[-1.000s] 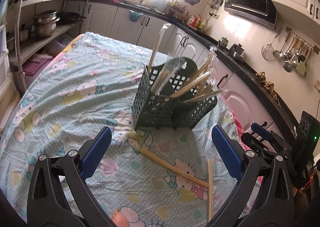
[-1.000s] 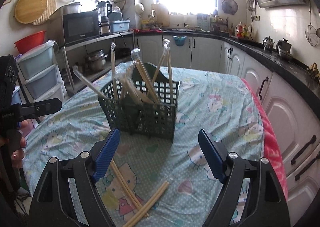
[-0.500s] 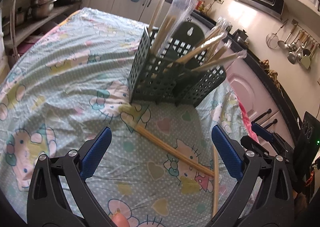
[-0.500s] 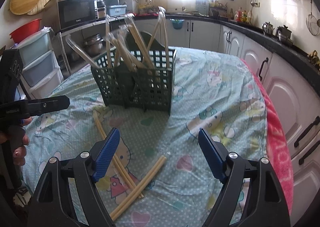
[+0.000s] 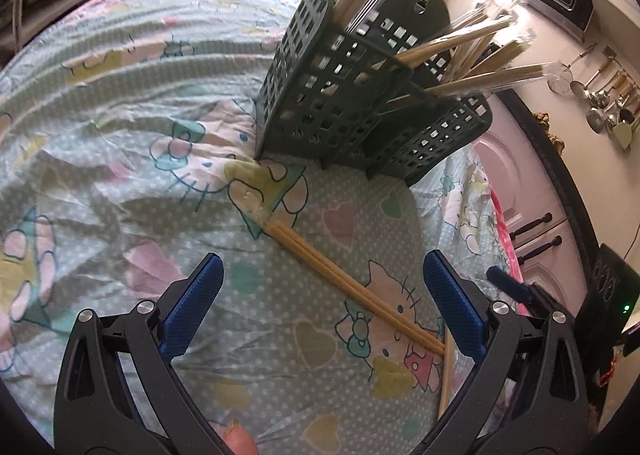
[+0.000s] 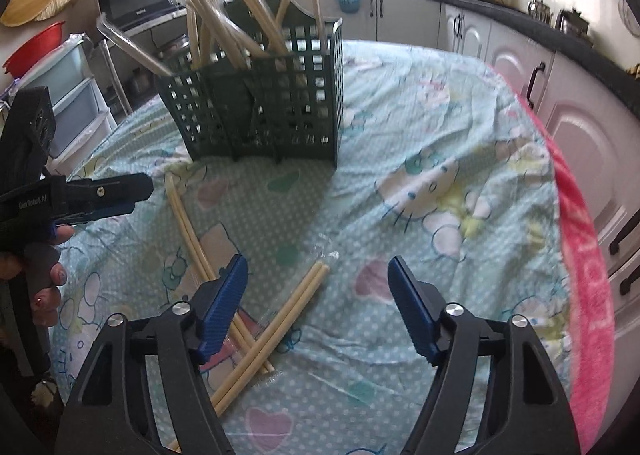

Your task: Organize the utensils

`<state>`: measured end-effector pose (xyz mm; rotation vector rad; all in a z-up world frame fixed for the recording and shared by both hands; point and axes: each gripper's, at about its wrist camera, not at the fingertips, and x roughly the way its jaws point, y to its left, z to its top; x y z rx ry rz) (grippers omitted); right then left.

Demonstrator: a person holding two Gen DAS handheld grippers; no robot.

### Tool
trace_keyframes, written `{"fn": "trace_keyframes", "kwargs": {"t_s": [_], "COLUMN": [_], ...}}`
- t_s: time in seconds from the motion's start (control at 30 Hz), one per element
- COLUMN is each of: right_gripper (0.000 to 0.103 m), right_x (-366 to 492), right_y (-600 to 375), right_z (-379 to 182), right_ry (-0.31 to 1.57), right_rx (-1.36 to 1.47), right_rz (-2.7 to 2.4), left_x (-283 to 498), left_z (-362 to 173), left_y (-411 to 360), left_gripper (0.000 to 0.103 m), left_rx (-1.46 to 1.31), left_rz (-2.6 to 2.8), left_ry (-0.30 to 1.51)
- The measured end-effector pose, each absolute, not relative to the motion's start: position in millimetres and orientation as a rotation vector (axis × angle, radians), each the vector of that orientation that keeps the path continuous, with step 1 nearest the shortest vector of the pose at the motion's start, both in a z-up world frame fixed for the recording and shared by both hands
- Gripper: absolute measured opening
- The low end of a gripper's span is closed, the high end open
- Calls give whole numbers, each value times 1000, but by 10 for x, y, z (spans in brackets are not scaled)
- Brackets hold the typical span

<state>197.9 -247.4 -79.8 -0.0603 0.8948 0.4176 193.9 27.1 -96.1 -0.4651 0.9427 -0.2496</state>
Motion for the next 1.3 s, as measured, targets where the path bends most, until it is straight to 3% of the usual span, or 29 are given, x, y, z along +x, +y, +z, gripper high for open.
{"fn": "trace_keyframes", "kwargs": {"t_s": [0.23, 0.63, 0.8, 0.87, 0.97, 1.3], "right_gripper": [59, 48, 31, 20, 11, 8], "right_x": [2124, 2261, 2325, 2337, 2348, 2232], "right_y": [-2423, -2442, -2490, -2513, -2563, -2565], "right_z": [-954, -1043, -1045, -1047, -1035, -727], "right_ry": [983, 1044, 1059, 1061, 1066, 990], "right_rx": [-22, 27, 50, 57, 78, 91], "right_rz": [427, 411, 380, 368, 368, 409], "left_x": [2076, 2289, 2347, 2359, 2367, 2207], "left_z": [-1074, -1146, -1168, -1176, -1174, -849], "left_y": [360, 554, 559, 579, 656, 670], "left_gripper": [78, 40, 16, 11, 6, 2], "left_rx": [-554, -644, -607, -605, -623, -623], "left_rz": [-240, -167, -129, -127, -137, -235], "left_ry": [967, 1007, 1034, 1038, 1039, 947]}}
